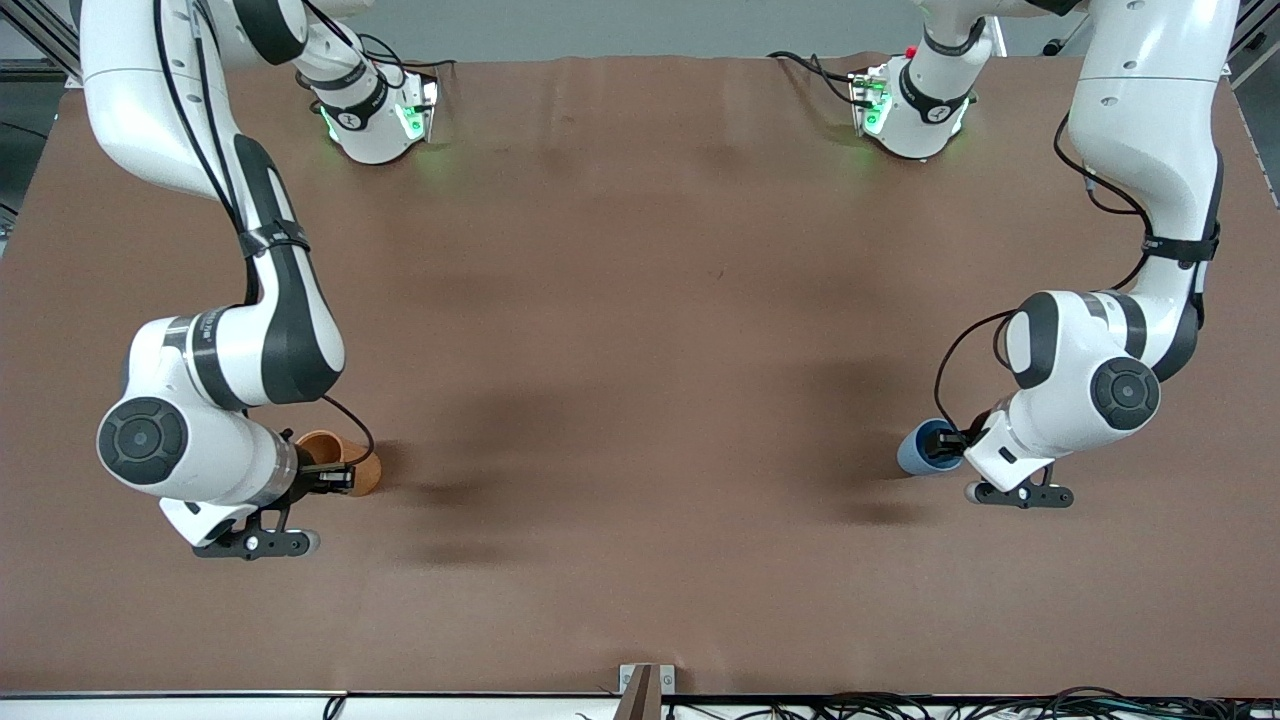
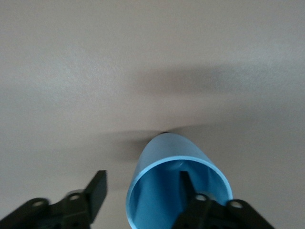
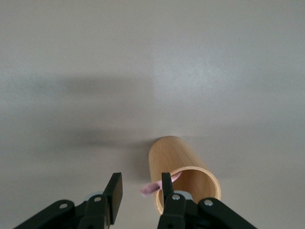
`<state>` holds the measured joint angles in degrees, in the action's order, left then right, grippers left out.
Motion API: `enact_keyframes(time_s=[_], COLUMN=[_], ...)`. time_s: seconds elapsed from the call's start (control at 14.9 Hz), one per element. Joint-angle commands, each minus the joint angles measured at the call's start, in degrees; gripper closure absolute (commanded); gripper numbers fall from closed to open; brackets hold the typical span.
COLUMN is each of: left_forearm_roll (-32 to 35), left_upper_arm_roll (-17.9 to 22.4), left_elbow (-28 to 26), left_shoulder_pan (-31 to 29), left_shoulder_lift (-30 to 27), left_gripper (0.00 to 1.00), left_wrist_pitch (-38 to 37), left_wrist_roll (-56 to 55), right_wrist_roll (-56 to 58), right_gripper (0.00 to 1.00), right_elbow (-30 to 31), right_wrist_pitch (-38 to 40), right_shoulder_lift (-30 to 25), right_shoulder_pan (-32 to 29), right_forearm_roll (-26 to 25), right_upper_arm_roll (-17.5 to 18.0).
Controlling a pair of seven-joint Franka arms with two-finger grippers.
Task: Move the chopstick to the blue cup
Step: 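Grasp the blue cup with the left gripper and carry it toward the middle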
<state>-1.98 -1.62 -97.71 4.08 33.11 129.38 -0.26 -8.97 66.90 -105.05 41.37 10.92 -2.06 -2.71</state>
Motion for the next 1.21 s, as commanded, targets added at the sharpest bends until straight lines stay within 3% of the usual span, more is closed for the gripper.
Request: enact_keyframes(time_s=[0.0,0.07,0.13,0.47,0.74,1.01,1.14], left_forearm_roll=[-0.1,-0.1,0.2,3.6,4.2,4.2,4.1], left_upper_arm_roll=[0.2,0.3,0.3,0.2,-0.4,-7.1,-8.0], left_elbow=[-1.3,-1.3,-1.3,-0.9,0.2,0.2,0.3], left_shoulder_pan=[-0.1,0.0,0.2,1.4,7.3,12.3,16.3], left_shoulder_lift=[-0.2,-0.2,-0.3,-4.7,-9.1,-8.9,-7.8], left_gripper=[0.78,0.93,1.0,1.0,1.0,1.0,1.0], left_wrist_pitch=[1.2,1.2,1.2,-1.4,-4.3,-4.4,-4.3], left_wrist_roll=[-0.4,-0.2,-0.1,-3.2,-17.1,-36.5,-43.3], right_wrist_roll=[-1.7,-1.7,-1.7,-4.1,-4.6,-4.6,-4.6], right_gripper=[0.65,0.66,0.67,0.69,0.69,0.76,0.81], right_elbow=[-0.8,-0.8,-0.8,-0.8,-0.8,-0.8,-0.8], right_wrist_pitch=[1.2,1.1,1.0,0.5,0.4,0.3,0.4], right_shoulder_lift=[-0.1,-0.1,-0.1,0.0,0.0,-0.1,-0.2], right_shoulder_pan=[0.4,0.4,0.6,1.5,1.7,1.7,1.7], right_forearm_roll=[-2.7,-3.4,-3.6,-5.7,-5.9,-6.7,-6.7], right_upper_arm_roll=[-0.3,-0.2,-0.2,-0.2,-0.2,-0.2,-0.2])
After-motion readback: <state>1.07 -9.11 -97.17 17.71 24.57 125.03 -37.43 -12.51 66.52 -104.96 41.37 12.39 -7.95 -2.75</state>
